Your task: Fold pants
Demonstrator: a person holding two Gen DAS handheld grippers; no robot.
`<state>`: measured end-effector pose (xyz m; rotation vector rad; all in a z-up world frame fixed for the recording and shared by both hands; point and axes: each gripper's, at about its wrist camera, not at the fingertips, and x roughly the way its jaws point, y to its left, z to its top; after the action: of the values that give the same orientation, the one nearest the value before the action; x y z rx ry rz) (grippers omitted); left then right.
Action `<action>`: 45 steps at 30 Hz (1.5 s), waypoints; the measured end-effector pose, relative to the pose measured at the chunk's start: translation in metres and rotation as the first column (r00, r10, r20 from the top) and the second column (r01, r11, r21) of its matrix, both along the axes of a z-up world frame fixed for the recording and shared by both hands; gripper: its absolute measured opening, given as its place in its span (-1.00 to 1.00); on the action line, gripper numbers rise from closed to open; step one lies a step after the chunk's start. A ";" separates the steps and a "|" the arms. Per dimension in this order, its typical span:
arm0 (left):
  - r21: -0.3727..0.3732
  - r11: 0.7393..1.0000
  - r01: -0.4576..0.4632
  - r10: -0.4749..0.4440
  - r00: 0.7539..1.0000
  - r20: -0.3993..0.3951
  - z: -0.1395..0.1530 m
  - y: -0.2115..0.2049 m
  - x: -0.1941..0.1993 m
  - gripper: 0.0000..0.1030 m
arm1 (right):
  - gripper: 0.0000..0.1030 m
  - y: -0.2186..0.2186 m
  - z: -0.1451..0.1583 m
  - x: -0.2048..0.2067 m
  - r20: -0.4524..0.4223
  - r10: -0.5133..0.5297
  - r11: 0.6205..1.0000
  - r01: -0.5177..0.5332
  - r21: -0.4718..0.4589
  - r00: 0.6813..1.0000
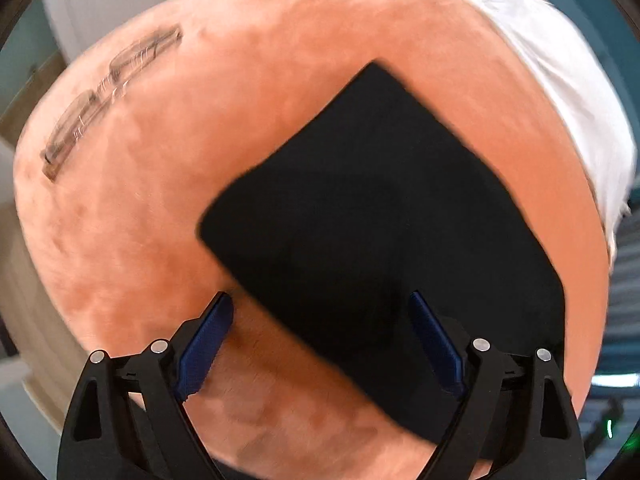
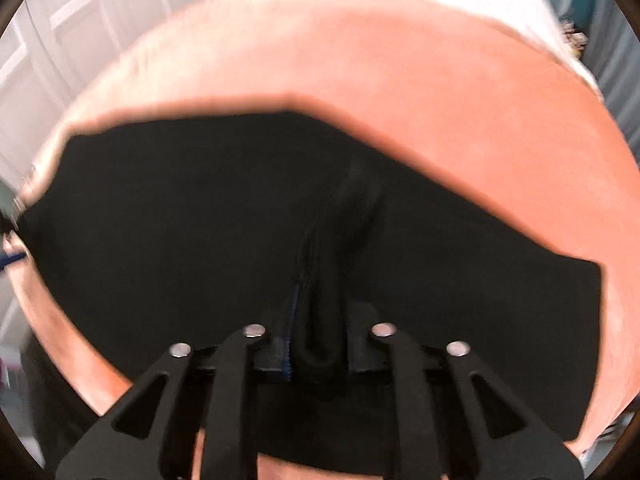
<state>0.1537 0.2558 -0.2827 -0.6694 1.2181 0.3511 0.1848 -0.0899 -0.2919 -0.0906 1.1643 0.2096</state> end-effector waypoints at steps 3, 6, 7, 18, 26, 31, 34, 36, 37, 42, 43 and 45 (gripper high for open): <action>0.074 0.997 0.033 -0.037 0.998 0.051 0.014 -0.014 0.012 -0.49 | -0.01 -0.008 0.025 -0.010 0.058 -0.018 0.995 0.012 0.103 0.998; 0.135 0.983 0.125 -0.140 0.985 0.102 0.049 -0.051 0.023 -0.70 | 0.50 -0.037 0.054 -0.024 0.110 -0.075 0.977 0.051 0.207 0.991; 0.180 0.967 0.182 -0.208 0.968 0.141 0.072 -0.076 0.025 -0.71 | 0.50 -0.056 0.066 -0.032 0.146 -0.102 0.976 0.070 0.208 0.984; 0.209 0.563 0.799 -0.826 0.543 0.149 0.103 -0.411 -0.046 0.24 | 0.67 -0.240 0.080 -0.080 0.150 -0.450 0.887 0.420 0.195 0.880; 0.359 0.587 0.726 -0.796 0.598 0.093 0.118 -0.401 -0.081 0.58 | 0.69 -0.274 0.055 -0.115 0.053 -0.474 0.835 0.430 0.342 0.879; 0.413 0.720 0.557 -0.640 0.764 0.085 0.138 -0.327 -0.063 0.66 | 0.76 -0.247 0.041 -0.081 -0.013 -0.369 0.835 0.337 0.434 0.930; 0.441 0.747 0.498 -0.569 0.821 0.037 0.135 -0.302 -0.059 0.66 | 0.50 -0.219 0.009 -0.057 -0.067 -0.326 0.862 0.325 0.388 0.943; 0.455 0.749 0.481 -0.553 0.833 0.029 0.138 -0.293 -0.056 0.66 | -0.25 -0.201 0.003 -0.053 -0.016 -0.307 0.909 0.298 0.292 0.951; 0.462 0.747 0.478 -0.552 0.833 0.030 0.139 -0.294 -0.059 0.66 | -0.49 -0.195 0.011 -0.051 0.019 -0.281 0.931 0.268 0.249 0.960; 0.504 0.713 0.488 -0.578 0.816 0.026 0.145 -0.303 -0.048 0.66 | -0.94 -0.229 0.104 -0.057 0.167 -0.293 0.896 0.209 0.392 0.941; 0.512 0.704 0.493 -0.584 0.811 0.022 0.144 -0.306 -0.045 0.66 | -0.94 -0.232 0.121 -0.060 0.217 -0.293 0.912 0.204 0.355 0.931; 0.531 0.682 0.502 -0.597 0.802 0.009 0.139 -0.315 -0.040 0.66 | -0.93 -0.243 0.118 -0.057 0.205 -0.304 0.923 0.234 0.306 0.930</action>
<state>0.1135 -0.0592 -0.1433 0.1471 1.0278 0.0785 0.1275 -0.3330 -0.1737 0.2855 0.8741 0.1087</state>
